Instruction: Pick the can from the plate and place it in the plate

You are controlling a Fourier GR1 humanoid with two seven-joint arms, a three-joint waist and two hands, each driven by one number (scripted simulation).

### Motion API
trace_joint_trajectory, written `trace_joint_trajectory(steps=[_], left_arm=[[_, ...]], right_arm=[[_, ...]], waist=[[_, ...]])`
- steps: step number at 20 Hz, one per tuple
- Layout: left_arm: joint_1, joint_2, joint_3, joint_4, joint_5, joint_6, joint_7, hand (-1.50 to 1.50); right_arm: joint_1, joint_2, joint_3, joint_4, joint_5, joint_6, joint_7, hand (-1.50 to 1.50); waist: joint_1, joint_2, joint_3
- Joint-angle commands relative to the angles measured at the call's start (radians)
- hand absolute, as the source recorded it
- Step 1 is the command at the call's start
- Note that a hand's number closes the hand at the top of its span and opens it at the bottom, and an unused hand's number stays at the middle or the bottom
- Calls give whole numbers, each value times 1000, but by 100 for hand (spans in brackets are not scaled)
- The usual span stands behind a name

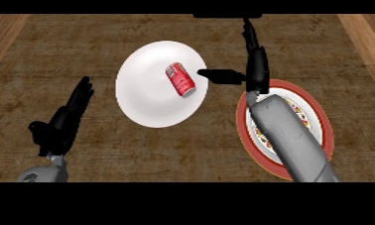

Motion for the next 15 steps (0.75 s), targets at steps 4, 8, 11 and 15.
trace_joint_trajectory(steps=[4,8,11,15], left_arm=[[32,6,1,-51,3,-16,20,0],[21,27,21,-61,9,-28,36,0],[-40,-21,24,45,-16,20,0,0],[-40,-16,34,105,-31,8,-74,0]], right_arm=[[129,-115,-99,26,-61,261,-235,-150],[149,-139,-153,130,-65,360,-334,-150],[127,-158,-186,144,-32,406,-313,-150],[198,-122,-191,119,13,354,-365,-150]], waist=[[1,-2,-1],[4,-2,-1],[-3,-2,-1],[-7,-3,-1]])
